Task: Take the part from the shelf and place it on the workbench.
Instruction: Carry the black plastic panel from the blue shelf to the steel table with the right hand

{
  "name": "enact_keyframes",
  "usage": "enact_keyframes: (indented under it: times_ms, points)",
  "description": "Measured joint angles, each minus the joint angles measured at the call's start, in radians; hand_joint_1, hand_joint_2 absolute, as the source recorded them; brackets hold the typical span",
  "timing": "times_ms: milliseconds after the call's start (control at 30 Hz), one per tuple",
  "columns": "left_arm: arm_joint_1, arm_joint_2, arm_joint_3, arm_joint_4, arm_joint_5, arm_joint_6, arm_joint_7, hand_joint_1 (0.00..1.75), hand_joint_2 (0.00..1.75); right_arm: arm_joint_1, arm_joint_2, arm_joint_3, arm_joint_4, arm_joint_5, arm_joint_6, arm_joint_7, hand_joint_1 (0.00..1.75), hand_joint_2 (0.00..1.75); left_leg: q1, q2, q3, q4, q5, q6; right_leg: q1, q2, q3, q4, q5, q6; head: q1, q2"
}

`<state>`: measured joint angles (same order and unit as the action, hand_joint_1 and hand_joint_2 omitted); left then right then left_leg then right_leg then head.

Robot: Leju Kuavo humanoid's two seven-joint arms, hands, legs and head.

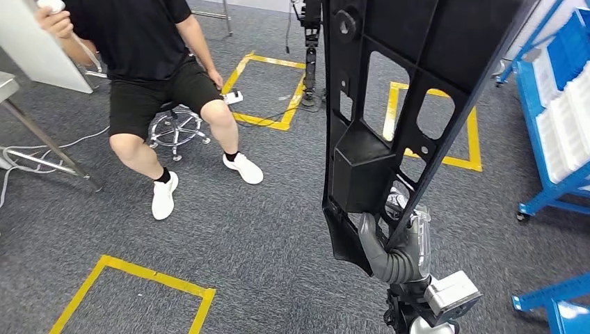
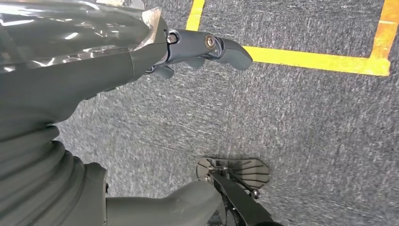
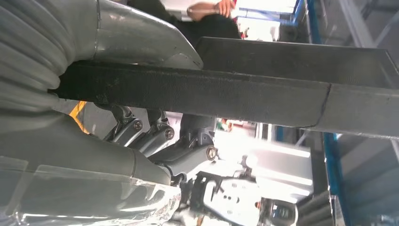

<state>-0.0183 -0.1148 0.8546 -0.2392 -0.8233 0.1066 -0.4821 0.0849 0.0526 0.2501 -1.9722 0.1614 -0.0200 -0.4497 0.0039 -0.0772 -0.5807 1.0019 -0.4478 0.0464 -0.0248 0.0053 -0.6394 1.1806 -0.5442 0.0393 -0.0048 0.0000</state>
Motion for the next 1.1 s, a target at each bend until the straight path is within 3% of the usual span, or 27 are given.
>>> enact_keyframes:
  times_ms: [33, 67, 133, 200, 267, 333, 400, 433, 500, 567, 633, 700, 767, 833, 900, 933, 967, 1033, 1100]
  points:
    - [-0.002, -0.001, 0.001, 0.0, 0.003, 0.002, -0.003, 0.0, 1.75, -0.007, 0.0, 0.003, 0.002, 0.0, 0.0, 0.001, 1.75, 1.75, 0.0, -0.011, -0.002, 0.007, -0.004, -0.006, -0.004, 0.016, 0.026, -0.063, 0.026, 0.007, 0.001, 0.0]
    - [-0.004, -0.002, 0.002, 0.0, 0.006, 0.004, -0.006, 0.0, 1.75, -0.016, -0.001, 0.005, 0.002, -0.002, 0.0, 0.005, 1.75, 1.75, -0.001, -0.022, -0.006, 0.014, -0.008, -0.013, -0.007, 0.027, 0.048, -0.11, 0.044, 0.008, 0.0, 0.0]
    - [-0.006, -0.002, 0.003, 0.0, 0.008, 0.006, -0.015, 0.0, 1.75, -0.036, -0.004, 0.007, 0.004, -0.009, -0.006, 0.018, 1.75, 1.75, 0.0, -0.036, -0.014, 0.022, -0.014, -0.025, -0.006, 0.033, 0.063, -0.141, 0.054, -0.005, -0.002, 0.0]
    - [-0.006, 0.001, 0.004, 0.0, 0.008, 0.0, -0.025, 0.0, 1.75, -0.06, -0.006, 0.007, 0.006, -0.02, -0.018, 0.031, 1.75, 1.75, 0.005, -0.037, -0.018, 0.024, -0.015, -0.034, -0.006, 0.018, 0.066, -0.144, 0.057, -0.02, -0.005, 0.0]
    - [-0.006, 0.007, 0.005, 0.001, 0.005, -0.009, -0.027, 0.0, 1.75, -0.081, -0.007, 0.007, 0.007, -0.028, -0.03, 0.042, 1.75, 1.75, 0.007, 0.007, -0.036, 0.066, -0.04, -0.043, -0.007, 0.001, 0.069, -0.147, 0.059, -0.032, -0.01, 0.0]
    - [-0.01, 0.013, 0.005, 0.001, 0.002, -0.013, -0.018, 0.0, 1.75, -0.086, -0.007, 0.005, 0.007, -0.033, -0.038, 0.055, 1.75, 1.75, 0.008, 0.057, -0.09, 0.176, -0.097, -0.051, -0.003, -0.018, 0.071, -0.148, 0.057, -0.042, -0.015, 0.0]
    - [-0.01, 0.016, 0.005, 0.001, -0.002, -0.012, 0.001, 0.0, 1.75, -0.077, -0.006, 0.003, 0.007, -0.036, -0.04, 0.065, 1.75, 1.75, 0.01, 0.071, -0.148, 0.281, -0.133, -0.055, 0.001, -0.041, 0.071, -0.148, 0.053, -0.047, -0.015, 0.0]
    - [-0.009, 0.016, 0.005, 0.002, -0.004, -0.011, 0.009, 0.0, 1.75, -0.071, -0.006, 0.002, 0.007, -0.036, -0.039, 0.067, 1.75, 1.75, 0.01, 0.074, -0.158, 0.293, -0.127, -0.055, 0.002, -0.052, 0.072, -0.148, 0.051, -0.049, -0.015, 0.0]
    - [-0.006, 0.016, 0.005, 0.003, -0.006, -0.006, 0.018, 0.0, 1.75, -0.062, -0.005, 0.002, 0.007, -0.037, -0.036, 0.061, 1.75, 1.75, 0.009, 0.086, -0.118, 0.207, -0.068, -0.049, 0.003, -0.071, 0.077, -0.148, 0.046, -0.049, -0.015, 0.0]
    - [-0.007, 0.016, 0.005, 0.002, -0.008, 0.001, 0.018, 0.0, 1.75, -0.06, -0.004, 0.001, 0.007, -0.039, -0.032, 0.052, 1.75, 1.75, 0.001, 0.123, -0.056, 0.083, -0.019, -0.037, 0.008, -0.087, 0.082, -0.148, 0.041, -0.045, -0.015, 0.0]
    - [-0.01, 0.015, 0.005, 0.002, -0.012, 0.006, 0.008, 0.0, 1.75, -0.06, -0.003, 0.0, 0.008, -0.039, -0.031, 0.047, 1.75, 1.75, -0.009, 0.139, -0.034, 0.034, -0.012, -0.027, 0.013, -0.103, 0.086, -0.149, 0.035, -0.036, -0.014, 0.0]
    - [-0.012, 0.014, 0.005, 0.002, -0.016, 0.007, -0.007, 0.0, 1.75, -0.06, -0.003, 0.0, 0.008, -0.039, -0.03, 0.045, 1.75, 1.75, -0.01, 0.117, -0.031, 0.025, -0.01, -0.016, 0.015, -0.116, 0.09, -0.151, 0.03, -0.026, -0.014, 0.0]
    - [-0.013, 0.012, 0.004, 0.002, -0.024, 0.007, -0.016, 0.0, 1.75, -0.058, -0.003, -0.001, 0.007, -0.039, -0.03, 0.043, 1.75, 1.75, -0.005, 0.095, -0.018, 0.009, -0.001, -0.007, 0.015, -0.088, 0.083, -0.123, 0.013, -0.022, -0.012, 0.0]
    - [-0.017, 0.008, 0.004, 0.002, -0.03, 0.006, -0.018, 0.0, 1.75, -0.05, -0.005, -0.005, 0.005, -0.038, -0.031, 0.041, 1.75, 1.75, -0.002, 0.074, -0.009, 0.001, 0.003, -0.001, 0.013, -0.038, 0.035, -0.02, -0.031, -0.027, -0.006, 0.0]
    - [-0.02, 0.007, 0.004, 0.002, -0.032, 0.003, -0.018, 0.0, 1.75, -0.042, -0.006, -0.008, 0.004, -0.037, -0.031, 0.039, 1.75, 1.75, -0.001, 0.048, -0.008, 0.001, 0.002, 0.002, 0.012, -0.017, -0.031, 0.097, -0.069, -0.029, -0.004, 0.0]
    - [-0.02, 0.007, 0.004, 0.002, -0.032, 0.002, -0.018, 0.0, 1.75, -0.039, -0.007, -0.01, 0.004, -0.036, -0.031, 0.039, 1.75, 1.75, -0.001, 0.034, -0.007, 0.002, 0.001, 0.002, 0.011, -0.014, -0.047, 0.115, -0.067, -0.023, -0.003, 0.0]
    - [-0.02, 0.006, 0.004, 0.002, -0.033, 0.001, -0.018, 0.0, 1.75, -0.037, -0.007, -0.011, 0.003, -0.036, -0.032, 0.039, 1.75, 1.75, -0.001, 0.02, -0.005, 0.003, 0.0, 0.0, 0.01, -0.012, -0.044, 0.096, -0.049, -0.015, -0.003, 0.0]
    - [-0.019, 0.005, 0.004, 0.002, -0.035, -0.001, -0.018, 0.0, 1.75, -0.037, -0.007, -0.013, 0.0, -0.031, -0.034, 0.039, 1.75, 1.75, 0.001, -0.008, -0.003, 0.008, -0.005, -0.007, 0.003, 0.01, 0.006, -0.031, 0.015, 0.005, -0.002, 0.0]
    - [-0.019, 0.004, 0.003, 0.002, -0.038, -0.002, -0.018, 0.0, 1.75, -0.035, -0.007, -0.015, -0.007, -0.023, -0.036, 0.039, 1.75, 1.75, -0.001, -0.029, -0.007, 0.017, -0.012, -0.018, -0.002, 0.033, 0.049, -0.129, 0.054, 0.005, -0.001, 0.0]
